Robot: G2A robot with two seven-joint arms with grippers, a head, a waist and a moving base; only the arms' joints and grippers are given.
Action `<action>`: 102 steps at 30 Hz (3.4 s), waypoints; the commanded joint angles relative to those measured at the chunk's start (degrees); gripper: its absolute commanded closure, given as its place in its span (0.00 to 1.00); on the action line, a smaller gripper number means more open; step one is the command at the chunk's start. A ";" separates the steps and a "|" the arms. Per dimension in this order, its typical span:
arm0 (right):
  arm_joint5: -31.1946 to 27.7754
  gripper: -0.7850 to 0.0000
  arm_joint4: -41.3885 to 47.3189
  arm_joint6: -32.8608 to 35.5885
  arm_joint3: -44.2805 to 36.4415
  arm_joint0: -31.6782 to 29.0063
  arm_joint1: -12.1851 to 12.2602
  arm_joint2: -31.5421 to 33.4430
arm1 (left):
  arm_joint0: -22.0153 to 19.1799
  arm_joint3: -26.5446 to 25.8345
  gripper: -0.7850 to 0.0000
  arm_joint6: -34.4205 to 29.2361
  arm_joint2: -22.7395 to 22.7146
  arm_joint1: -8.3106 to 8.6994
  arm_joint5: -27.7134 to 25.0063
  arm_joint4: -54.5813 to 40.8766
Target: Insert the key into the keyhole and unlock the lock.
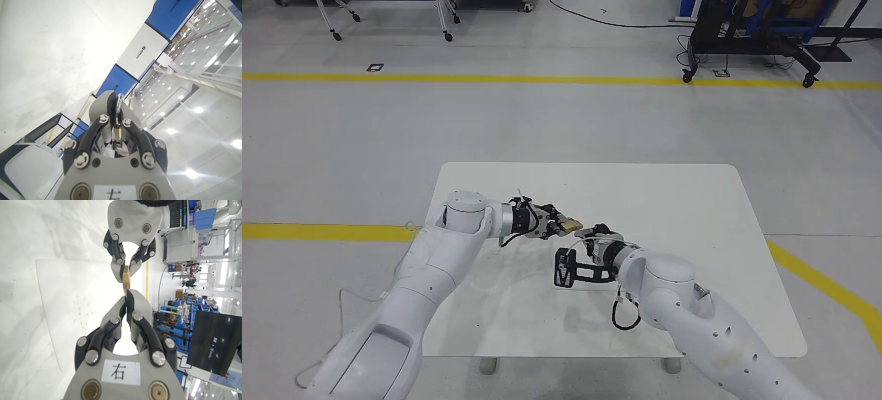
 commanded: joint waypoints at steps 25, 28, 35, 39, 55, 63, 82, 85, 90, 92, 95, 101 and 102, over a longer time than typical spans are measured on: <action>0.01 0.00 4.71 -0.92 -1.22 -0.61 -0.75 3.49 | -0.43 0.60 1.00 1.26 -0.49 0.00 -2.25 -0.94; 0.01 0.00 4.71 -0.92 -1.22 -0.61 -0.75 3.49 | -0.17 -0.15 1.00 3.05 -0.37 -0.03 -3.63 -0.16; 8.67 0.00 5.95 -7.70 -1.02 -2.98 -0.82 5.61 | 2.55 -4.18 1.00 9.07 -1.81 0.01 -14.19 0.08; 15.73 0.00 6.47 -16.17 0.98 -5.80 -0.70 7.69 | 4.56 -6.63 1.00 10.18 -3.03 0.24 -18.30 -0.62; 28.78 0.57 3.17 -27.33 9.09 -7.77 -2.14 4.69 | 7.60 -11.00 1.00 11.76 -5.09 0.82 -20.71 0.06; 27.05 0.63 3.48 -26.13 9.46 -7.47 -2.17 6.77 | 7.97 -11.76 1.00 11.70 -5.09 0.94 -20.98 1.60; 23.07 1.00 5.53 -27.74 9.76 -7.56 -2.60 7.93 | 8.28 -12.36 1.00 10.50 -4.79 1.00 -22.04 3.80; 23.38 1.00 9.77 -27.75 10.14 -8.20 -2.76 9.06 | 8.51 -12.75 1.00 11.09 -4.64 1.01 -23.22 4.87; 21.12 1.00 22.70 -31.36 12.63 -8.24 -3.13 11.54 | 9.05 -13.55 1.00 12.08 -4.49 1.08 -24.86 6.61; 19.18 1.00 25.79 -32.27 13.71 -8.04 -3.12 12.35 | 9.18 -13.77 1.00 12.28 -4.57 1.10 -25.06 6.86; 16.05 1.00 30.74 -34.44 15.41 -7.76 -3.06 13.80 | 9.40 -14.08 1.00 12.50 -4.66 1.14 -25.44 7.27; 10.92 1.00 36.77 -37.83 17.58 -7.64 -2.94 15.37 | 9.64 -14.55 1.00 12.84 -4.83 1.20 -25.67 7.92; 10.11 1.00 37.86 -38.35 18.08 -7.56 -2.93 15.59 | 9.69 -14.60 1.00 12.85 -4.86 1.20 -25.69 7.96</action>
